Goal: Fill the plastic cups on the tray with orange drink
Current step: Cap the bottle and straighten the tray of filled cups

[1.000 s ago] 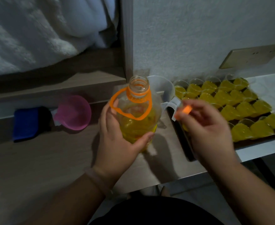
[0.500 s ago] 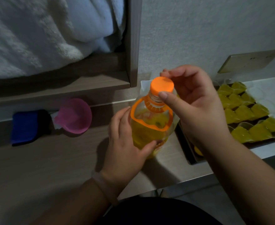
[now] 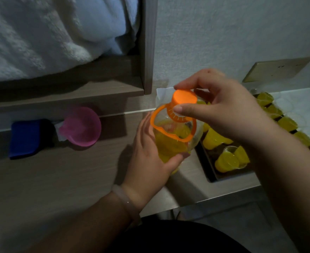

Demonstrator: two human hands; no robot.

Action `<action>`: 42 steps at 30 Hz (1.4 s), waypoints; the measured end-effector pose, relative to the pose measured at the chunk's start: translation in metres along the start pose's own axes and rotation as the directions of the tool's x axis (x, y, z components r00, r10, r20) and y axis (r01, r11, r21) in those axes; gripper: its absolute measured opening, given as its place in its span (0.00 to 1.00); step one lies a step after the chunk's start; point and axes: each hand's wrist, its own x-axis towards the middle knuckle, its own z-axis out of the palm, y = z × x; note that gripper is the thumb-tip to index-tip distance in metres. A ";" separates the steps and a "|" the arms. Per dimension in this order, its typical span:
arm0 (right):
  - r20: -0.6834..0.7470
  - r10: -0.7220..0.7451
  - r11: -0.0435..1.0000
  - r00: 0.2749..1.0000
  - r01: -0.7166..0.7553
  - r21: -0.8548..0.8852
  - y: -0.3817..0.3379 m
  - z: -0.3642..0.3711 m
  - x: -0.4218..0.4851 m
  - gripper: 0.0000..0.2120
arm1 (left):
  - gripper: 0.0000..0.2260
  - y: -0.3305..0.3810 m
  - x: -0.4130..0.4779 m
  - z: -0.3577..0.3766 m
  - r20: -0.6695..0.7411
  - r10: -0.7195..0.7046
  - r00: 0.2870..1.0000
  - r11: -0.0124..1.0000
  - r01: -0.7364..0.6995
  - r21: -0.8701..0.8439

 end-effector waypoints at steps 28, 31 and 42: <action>0.157 -0.089 0.947 0.984 0.035 0.319 0.024 -0.013 -0.001 0.23 | 0.43 0.002 -0.005 0.016 -0.018 0.012 1.000 0.999 -0.012 0.033; 0.100 -0.099 0.934 0.990 0.058 0.353 0.024 -0.006 -0.002 0.21 | 0.42 0.003 -0.005 0.017 -0.017 -0.003 1.000 1.000 0.003 0.023; -0.246 -0.004 0.927 0.969 0.095 0.362 0.019 0.026 -0.019 0.18 | 0.45 0.004 -0.006 0.019 -0.034 -0.026 0.999 0.996 0.029 0.088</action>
